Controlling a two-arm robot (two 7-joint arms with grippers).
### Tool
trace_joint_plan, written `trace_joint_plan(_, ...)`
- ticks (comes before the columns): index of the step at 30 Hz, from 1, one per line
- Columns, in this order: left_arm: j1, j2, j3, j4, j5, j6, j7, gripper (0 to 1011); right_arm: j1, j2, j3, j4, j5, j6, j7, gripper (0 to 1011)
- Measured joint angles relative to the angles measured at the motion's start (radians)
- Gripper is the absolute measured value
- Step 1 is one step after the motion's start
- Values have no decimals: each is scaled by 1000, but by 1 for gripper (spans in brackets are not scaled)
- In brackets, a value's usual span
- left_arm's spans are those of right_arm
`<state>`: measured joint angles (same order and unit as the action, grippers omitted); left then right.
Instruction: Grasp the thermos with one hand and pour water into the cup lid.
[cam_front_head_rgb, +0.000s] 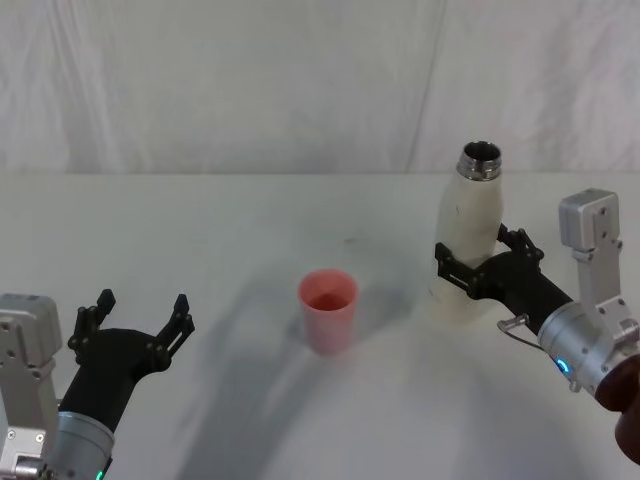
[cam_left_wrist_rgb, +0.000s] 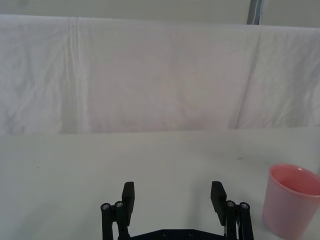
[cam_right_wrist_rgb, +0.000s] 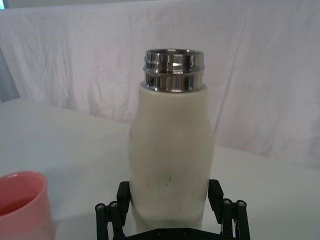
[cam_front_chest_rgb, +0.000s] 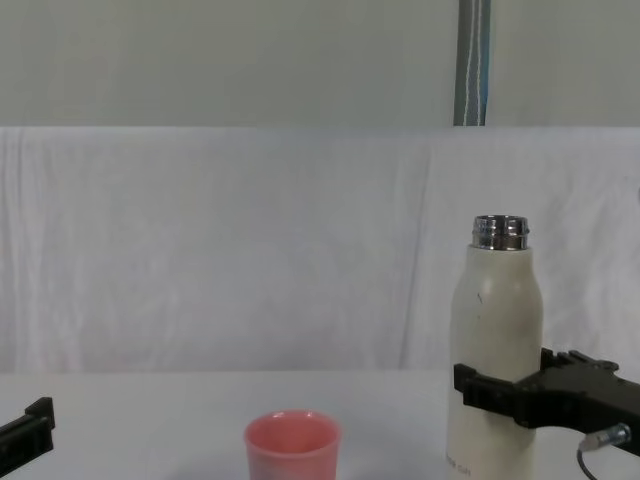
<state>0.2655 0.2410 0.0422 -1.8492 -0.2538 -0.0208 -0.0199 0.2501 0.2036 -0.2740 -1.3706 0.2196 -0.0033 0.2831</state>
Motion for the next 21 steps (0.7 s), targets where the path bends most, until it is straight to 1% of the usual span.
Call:
trace_joint_plan(12, 0, 0, 0, 0, 0, 0, 0, 1001, -42, 26, 8, -45, 12, 17, 8, 1001)
trace_joint_plan(16, 0, 0, 0, 0, 0, 0, 0, 1001, -63, 41, 11, -73, 20, 26, 13, 1001)
trace_joint_plan(21, 0, 0, 0, 0, 0, 0, 0, 1001, -105, 65, 19, -121, 33, 40, 20, 1001)
